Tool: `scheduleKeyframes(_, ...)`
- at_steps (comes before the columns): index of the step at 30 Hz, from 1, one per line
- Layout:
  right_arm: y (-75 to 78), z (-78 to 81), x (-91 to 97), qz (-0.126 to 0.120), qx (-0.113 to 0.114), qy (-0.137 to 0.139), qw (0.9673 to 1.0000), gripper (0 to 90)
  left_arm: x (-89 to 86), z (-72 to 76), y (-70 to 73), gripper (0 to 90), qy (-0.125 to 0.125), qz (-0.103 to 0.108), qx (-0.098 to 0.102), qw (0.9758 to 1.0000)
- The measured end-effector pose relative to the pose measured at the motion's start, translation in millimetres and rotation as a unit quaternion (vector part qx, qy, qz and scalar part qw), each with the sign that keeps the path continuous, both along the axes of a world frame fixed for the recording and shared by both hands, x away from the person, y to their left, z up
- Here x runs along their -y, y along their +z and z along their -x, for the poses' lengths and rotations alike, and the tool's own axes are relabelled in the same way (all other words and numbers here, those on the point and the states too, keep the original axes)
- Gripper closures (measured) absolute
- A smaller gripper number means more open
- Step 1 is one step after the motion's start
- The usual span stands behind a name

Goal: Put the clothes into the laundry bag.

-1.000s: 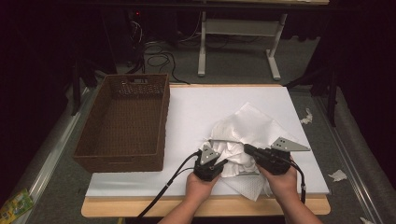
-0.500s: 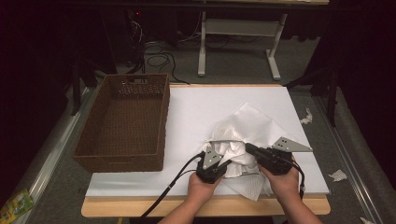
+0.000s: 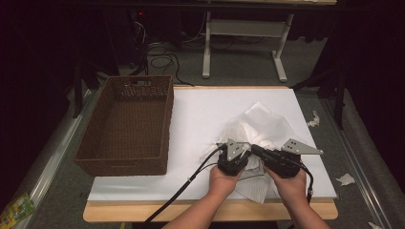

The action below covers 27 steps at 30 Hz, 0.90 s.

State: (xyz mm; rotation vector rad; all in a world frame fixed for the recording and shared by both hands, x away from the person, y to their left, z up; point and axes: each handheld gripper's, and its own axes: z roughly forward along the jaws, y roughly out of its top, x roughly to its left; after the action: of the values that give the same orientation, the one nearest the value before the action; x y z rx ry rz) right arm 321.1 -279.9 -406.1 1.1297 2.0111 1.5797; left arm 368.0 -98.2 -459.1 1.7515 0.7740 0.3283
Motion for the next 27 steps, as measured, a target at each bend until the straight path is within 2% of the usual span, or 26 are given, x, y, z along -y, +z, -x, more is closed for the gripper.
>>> scheduleKeyframes(4, 5.3, 4.1, 0.4, -0.011, 0.008, 0.004, 0.9999, 89.3, 5.4, -13.0, -1.7, 83.8, 0.028, 0.008, 0.002, 0.9996)
scheduleKeyframes(6, 8.7, 6.4, 1.0, -0.019, 0.017, 0.009, 0.9996, 89.3, 7.7, -18.1, -2.9, 83.6, 0.050, -0.003, 0.023, 0.9985)
scheduleKeyframes(7, 10.2, 7.5, 1.2, -0.024, 0.020, 0.011, 0.9995, 89.3, 7.7, -20.9, -4.0, 83.5, 0.059, -0.001, 0.026, 0.9979)
scheduleKeyframes(8, 11.1, 8.1, 1.9, -0.029, 0.020, 0.016, 0.9993, 89.3, 7.6, -23.2, -5.3, 83.1, 0.057, 0.008, 0.018, 0.9982)
scheduleKeyframes(10, 11.7, 8.6, 2.5, -0.031, 0.023, 0.016, 0.9991, 89.3, 7.2, -22.3, -6.0, 79.9, 0.040, 0.004, 0.019, 0.9990)
scheduleKeyframes(11, 11.3, 8.0, 3.3, -0.028, 0.023, 0.015, 0.9993, 89.3, 6.4, -20.8, -5.6, 76.0, 0.029, 0.003, 0.022, 0.9993)
scheduleKeyframes(13, 9.4, 6.3, 5.9, -0.028, 0.016, 0.009, 0.9994, 89.3, 3.6, -17.4, -2.8, 63.8, 0.009, 0.000, 0.014, 0.9999)
scheduleKeyframes(15, 7.6, 4.5, 7.9, -0.028, 0.013, 0.005, 0.9995, 89.3, -0.7, -11.8, 0.9, 52.4, 0.003, -0.008, 0.014, 0.9999)
scheduleKeyframes(17, 7.0, 3.9, 8.4, -0.024, 0.013, 0.004, 0.9996, 89.2, -6.0, -5.0, 3.7, 45.6, -0.005, -0.017, 0.018, 0.9997)
scheduleKeyframes(21, 8.1, 4.9, 7.9, -0.022, 0.015, 0.000, 0.9996, 89.2, -18.1, 10.1, 2.0, 44.1, -0.012, -0.066, 0.032, 0.9972)
scheduleKeyframes(22, 8.4, 5.2, 7.9, -0.021, 0.016, -0.001, 0.9997, 89.2, -21.1, 13.2, 0.8, 44.2, -0.012, -0.073, 0.036, 0.9966)
scheduleKeyframes(24, 8.4, 4.7, 7.9, -0.019, 0.017, -0.001, 0.9997, 89.2, -25.3, 15.8, -2.5, 47.3, -0.014, -0.070, 0.030, 0.9970)
scheduleKeyframes(26, 7.5, 3.5, 7.3, -0.019, 0.014, -0.002, 0.9997, 89.2, -25.0, 13.3, -6.3, 51.7, -0.011, -0.065, 0.007, 0.9978)
scheduleKeyframes(27, 7.0, 3.1, 6.6, -0.018, 0.014, -0.001, 0.9997, 89.2, -23.1, 11.5, -8.1, 54.4, -0.008, -0.062, 0.002, 0.9980)
